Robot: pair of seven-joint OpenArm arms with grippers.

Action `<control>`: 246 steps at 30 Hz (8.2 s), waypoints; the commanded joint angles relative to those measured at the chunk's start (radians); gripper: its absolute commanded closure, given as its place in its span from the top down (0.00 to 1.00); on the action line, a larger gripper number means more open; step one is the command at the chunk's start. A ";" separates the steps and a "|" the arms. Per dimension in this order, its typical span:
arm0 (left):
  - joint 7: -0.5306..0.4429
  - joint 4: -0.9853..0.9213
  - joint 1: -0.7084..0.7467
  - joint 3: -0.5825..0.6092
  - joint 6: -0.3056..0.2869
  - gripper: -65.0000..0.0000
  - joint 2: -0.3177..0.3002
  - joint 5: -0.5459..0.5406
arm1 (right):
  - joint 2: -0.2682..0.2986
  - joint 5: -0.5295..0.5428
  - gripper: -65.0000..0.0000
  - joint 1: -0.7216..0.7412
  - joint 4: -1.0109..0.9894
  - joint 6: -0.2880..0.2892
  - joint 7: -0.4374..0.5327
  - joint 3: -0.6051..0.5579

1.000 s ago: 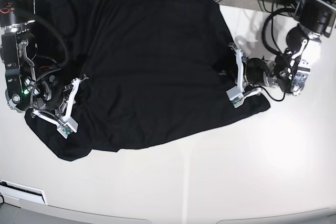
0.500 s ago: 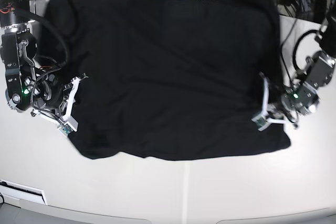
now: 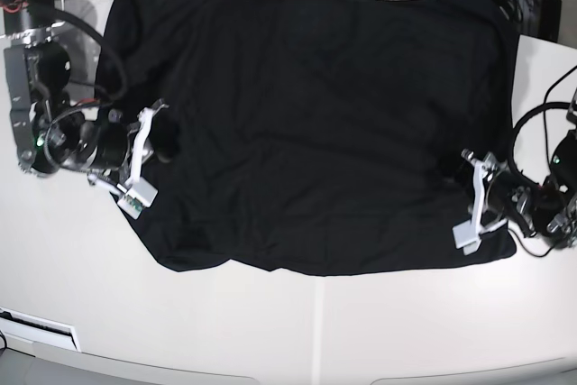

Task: Layout the t-shirt on the table in an organized manner, then fold the t-shirt properly
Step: 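Move the left gripper inward and grasp the shirt edge near the shoulder, then hold the shirt with both grippers and stretch it apart, then drag the held shirt edge with the left gripper away from the right gripper, then lift the shirt edge with the right gripper and pull it away from the left gripper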

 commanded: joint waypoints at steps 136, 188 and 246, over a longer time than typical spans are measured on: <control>-0.171 0.085 0.863 -1.199 0.064 0.56 0.137 0.095 | 0.032 -0.082 0.00 -0.028 -0.005 -0.108 0.055 0.006; -0.248 0.087 0.740 -1.091 -0.006 0.00 -0.020 0.100 | 0.038 0.047 0.01 -0.362 0.302 -0.132 -0.034 0.202; 0.084 0.106 0.781 -1.091 -0.006 0.00 -0.110 -0.263 | -0.122 0.463 0.00 -0.484 0.138 0.005 -0.356 0.563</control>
